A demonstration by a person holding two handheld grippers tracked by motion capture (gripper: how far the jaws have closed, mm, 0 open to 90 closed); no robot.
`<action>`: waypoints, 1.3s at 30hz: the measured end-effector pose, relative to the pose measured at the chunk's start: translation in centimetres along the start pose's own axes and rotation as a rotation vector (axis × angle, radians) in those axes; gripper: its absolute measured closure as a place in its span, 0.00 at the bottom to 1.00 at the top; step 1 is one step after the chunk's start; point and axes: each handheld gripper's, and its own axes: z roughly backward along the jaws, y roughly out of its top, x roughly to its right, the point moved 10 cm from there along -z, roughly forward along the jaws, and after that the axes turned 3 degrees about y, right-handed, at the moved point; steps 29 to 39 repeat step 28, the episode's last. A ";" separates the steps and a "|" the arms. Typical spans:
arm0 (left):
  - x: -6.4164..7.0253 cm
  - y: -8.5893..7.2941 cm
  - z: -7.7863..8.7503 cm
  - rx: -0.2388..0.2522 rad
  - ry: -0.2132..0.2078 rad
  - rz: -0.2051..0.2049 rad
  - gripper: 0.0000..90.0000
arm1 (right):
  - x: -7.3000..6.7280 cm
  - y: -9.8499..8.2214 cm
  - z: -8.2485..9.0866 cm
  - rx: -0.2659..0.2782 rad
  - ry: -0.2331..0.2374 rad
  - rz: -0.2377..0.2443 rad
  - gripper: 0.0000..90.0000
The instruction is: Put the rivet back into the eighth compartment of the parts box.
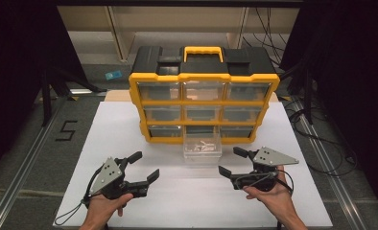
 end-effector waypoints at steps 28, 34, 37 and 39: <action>0.0 0.0 -0.1 0.000 -0.001 0.002 0.18 | 0.2 -0.9 1.0 0.014 -0.036 0.009 0.18; 0.0 0.0 -0.1 0.000 -0.001 0.002 0.18 | 0.2 -0.9 1.0 0.014 -0.036 0.009 0.18; 0.0 0.0 -0.1 0.000 -0.001 0.002 0.18 | 0.2 -0.9 1.0 0.014 -0.036 0.009 0.18; 0.0 0.0 -0.1 0.000 -0.001 0.002 0.18 | 0.2 -0.9 1.0 0.014 -0.036 0.009 0.18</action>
